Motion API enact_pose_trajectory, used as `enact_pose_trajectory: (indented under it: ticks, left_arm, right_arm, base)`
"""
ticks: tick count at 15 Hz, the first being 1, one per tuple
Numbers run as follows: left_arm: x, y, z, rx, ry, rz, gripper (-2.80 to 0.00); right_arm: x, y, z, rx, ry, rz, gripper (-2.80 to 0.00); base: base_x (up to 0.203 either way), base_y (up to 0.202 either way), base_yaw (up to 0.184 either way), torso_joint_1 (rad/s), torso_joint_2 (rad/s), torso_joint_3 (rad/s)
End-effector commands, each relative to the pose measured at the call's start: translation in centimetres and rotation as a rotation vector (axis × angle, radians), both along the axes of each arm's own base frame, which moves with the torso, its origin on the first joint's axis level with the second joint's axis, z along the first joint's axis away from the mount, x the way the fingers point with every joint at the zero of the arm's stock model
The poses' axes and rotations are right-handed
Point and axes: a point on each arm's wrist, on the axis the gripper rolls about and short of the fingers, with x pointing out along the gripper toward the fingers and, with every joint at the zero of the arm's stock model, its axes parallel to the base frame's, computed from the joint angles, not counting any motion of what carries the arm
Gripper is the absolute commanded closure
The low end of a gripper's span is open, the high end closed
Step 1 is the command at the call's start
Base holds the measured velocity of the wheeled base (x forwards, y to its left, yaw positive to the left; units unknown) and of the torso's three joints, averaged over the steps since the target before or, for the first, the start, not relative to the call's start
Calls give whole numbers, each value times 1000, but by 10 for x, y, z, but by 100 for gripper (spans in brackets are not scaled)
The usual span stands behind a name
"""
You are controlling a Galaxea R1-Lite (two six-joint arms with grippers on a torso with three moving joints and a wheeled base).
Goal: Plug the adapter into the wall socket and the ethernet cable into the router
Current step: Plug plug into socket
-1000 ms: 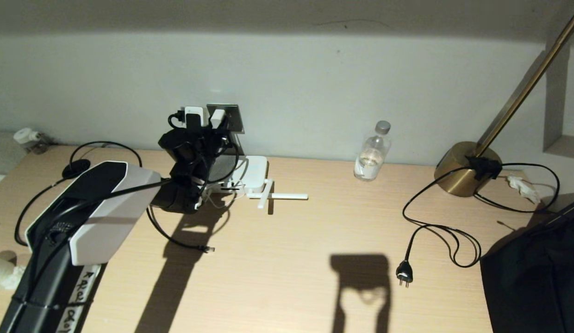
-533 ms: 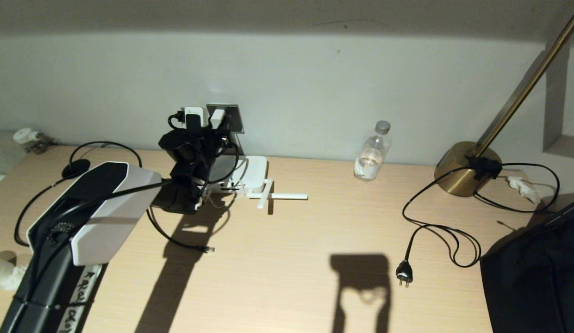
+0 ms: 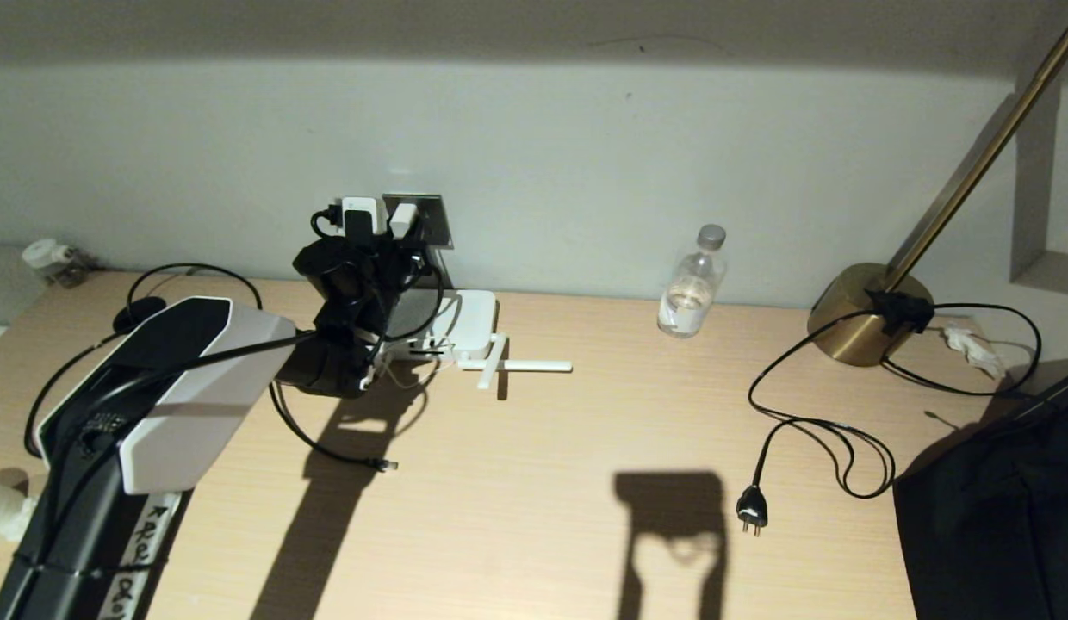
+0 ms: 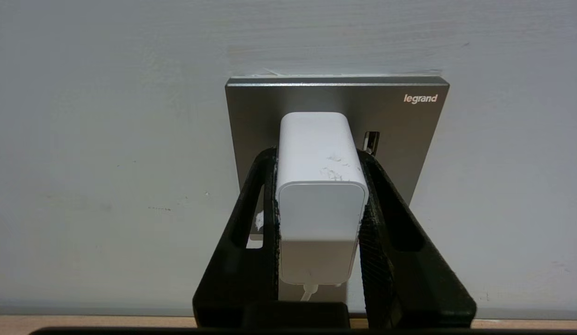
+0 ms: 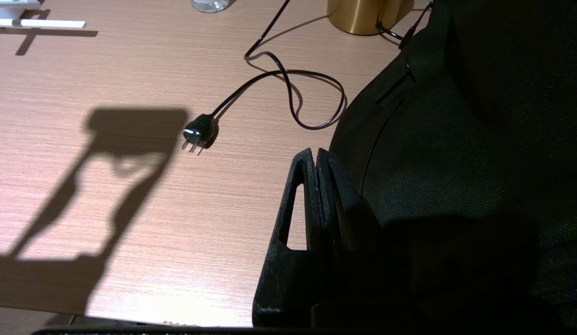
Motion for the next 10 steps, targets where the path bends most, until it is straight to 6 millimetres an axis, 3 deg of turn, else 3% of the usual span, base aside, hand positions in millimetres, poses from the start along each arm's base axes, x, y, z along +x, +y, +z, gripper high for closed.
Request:
enact_pose_trajectory:
  ticks: [1, 10]
  left_arm:
    - [-1, 1, 1, -7, -2, 14, 0]
    - [0, 0, 1, -9, -13, 11, 0]
  right_arm:
    - [0, 0, 0, 0, 1, 0, 0]
    - [0, 0, 0, -1, 1, 0, 0]
  base:
    - [0, 0, 0, 0, 0, 0]
    - [0, 0, 0, 0, 0, 0]
